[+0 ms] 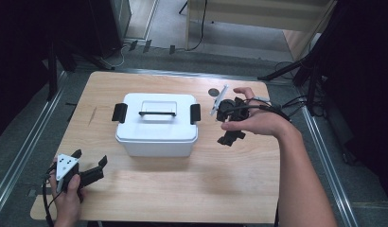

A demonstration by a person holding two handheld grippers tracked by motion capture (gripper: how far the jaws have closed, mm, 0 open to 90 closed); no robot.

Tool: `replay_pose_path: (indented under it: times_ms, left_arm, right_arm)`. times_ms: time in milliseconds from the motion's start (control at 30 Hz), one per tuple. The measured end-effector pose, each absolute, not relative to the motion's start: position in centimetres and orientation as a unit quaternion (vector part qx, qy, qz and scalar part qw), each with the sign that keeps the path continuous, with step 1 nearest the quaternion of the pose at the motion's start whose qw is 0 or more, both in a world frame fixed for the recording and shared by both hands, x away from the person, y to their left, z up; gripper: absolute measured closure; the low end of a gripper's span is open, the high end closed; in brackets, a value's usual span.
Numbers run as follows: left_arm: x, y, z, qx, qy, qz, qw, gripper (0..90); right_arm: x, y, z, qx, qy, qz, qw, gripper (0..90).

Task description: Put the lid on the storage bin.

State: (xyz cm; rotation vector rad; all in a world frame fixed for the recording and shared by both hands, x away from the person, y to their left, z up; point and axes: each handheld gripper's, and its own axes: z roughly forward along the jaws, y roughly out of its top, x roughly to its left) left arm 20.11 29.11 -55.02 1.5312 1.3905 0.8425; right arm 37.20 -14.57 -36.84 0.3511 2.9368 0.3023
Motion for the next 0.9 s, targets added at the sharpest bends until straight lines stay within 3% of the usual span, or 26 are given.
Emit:
replay_pose_path:
  times_ms: [900]
  left_arm:
    - [20.0, 29.0, -55.0, 0.621, 0.556, 0.344, 0.433, 7.1]
  right_arm:
    - [33.6, -22.1, -43.3, 0.221, 0.941, 0.217, 0.137, 0.0]
